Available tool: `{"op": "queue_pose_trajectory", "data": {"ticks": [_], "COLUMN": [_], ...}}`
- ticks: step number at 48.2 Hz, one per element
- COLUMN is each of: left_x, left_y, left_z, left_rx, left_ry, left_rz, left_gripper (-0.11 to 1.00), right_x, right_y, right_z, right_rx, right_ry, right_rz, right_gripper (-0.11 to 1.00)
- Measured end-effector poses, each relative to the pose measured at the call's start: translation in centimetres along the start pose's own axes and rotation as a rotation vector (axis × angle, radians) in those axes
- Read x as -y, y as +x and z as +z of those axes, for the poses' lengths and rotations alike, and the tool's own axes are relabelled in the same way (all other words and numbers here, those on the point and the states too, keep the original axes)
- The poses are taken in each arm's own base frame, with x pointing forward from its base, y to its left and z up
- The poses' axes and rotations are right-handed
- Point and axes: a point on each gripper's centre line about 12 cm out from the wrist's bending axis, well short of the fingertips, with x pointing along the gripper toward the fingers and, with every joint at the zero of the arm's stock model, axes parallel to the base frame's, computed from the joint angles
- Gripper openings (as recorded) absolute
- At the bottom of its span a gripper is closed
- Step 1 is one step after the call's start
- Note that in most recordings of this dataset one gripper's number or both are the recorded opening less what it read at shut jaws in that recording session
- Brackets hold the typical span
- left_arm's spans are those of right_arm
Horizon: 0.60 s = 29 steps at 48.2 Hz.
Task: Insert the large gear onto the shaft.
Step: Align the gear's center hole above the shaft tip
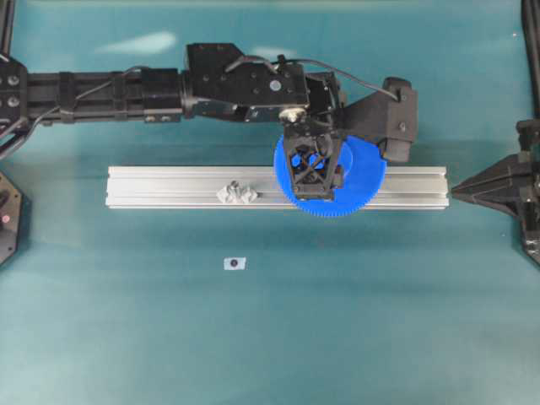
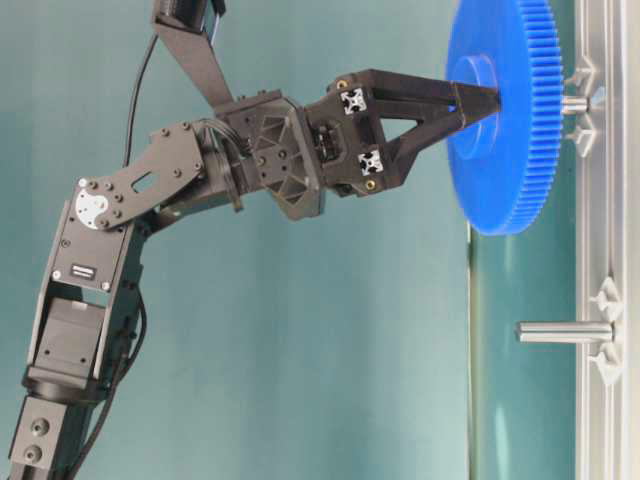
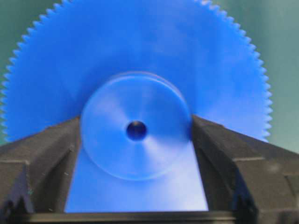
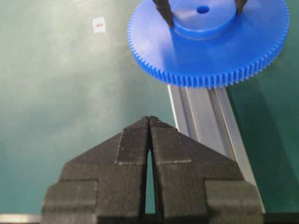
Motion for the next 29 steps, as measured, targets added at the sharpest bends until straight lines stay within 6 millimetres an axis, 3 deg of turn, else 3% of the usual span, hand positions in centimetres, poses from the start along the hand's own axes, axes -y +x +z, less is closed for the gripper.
{"op": "queue_pose_trajectory", "data": {"ticks": [29], "left_x": [-0.21], "left_y": [-0.15], "left_z": [0.85], "left_rx": [0.015], "left_ry": [0.0], "left_rz": [0.004], "left_gripper": [0.76], "right_x": [-0.02], "right_y": [0.0], "right_z": [0.0], "right_rx": [0.0], "right_ry": [-0.001], "right_rz": [0.001], "right_gripper": [0.05]}}
